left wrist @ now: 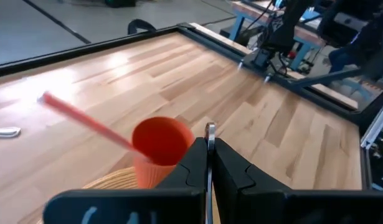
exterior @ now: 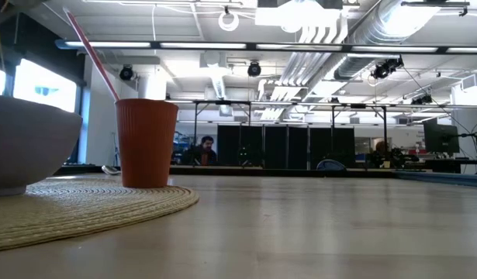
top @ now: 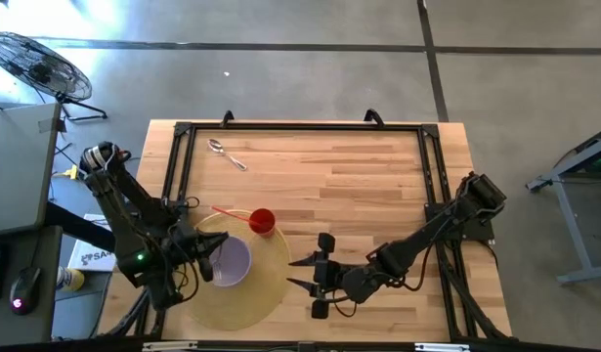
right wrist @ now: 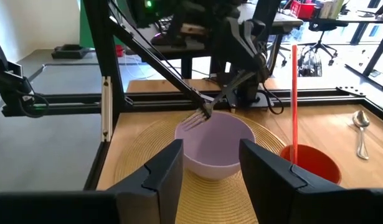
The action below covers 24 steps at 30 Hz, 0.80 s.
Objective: Pick & Place Utensil
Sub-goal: Put the silver fork into the purple bowl on the brown mat
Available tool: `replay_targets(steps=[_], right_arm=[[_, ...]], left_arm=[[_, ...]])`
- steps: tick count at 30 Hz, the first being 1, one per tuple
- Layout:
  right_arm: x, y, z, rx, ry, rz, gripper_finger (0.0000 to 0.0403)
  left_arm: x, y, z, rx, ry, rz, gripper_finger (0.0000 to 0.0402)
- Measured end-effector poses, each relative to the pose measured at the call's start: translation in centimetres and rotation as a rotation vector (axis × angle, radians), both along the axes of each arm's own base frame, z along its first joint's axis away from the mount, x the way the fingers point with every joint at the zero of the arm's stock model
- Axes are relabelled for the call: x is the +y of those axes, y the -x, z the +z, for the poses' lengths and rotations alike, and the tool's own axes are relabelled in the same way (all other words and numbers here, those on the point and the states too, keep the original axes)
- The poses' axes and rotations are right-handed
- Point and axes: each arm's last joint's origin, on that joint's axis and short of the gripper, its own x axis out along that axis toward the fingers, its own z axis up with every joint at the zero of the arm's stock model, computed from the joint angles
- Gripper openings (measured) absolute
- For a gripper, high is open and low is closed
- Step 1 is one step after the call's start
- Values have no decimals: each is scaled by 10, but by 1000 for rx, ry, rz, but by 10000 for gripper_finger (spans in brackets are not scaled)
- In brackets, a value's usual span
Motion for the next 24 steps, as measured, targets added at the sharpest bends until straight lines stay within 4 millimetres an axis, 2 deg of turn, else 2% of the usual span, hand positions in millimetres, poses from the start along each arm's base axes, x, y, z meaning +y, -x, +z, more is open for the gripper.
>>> replay_targets(steps=[11,18,24], right_arm=[[0,0,0,2,0,1,151],[0,0,0,2,-2,1,151],[0,0,0,3,0,2,150]], left_arm=[[14,1,-28,15,20,77,1],[19,-7,-31,66,44,121,1],[16,-15,-33,165,48,81,1]])
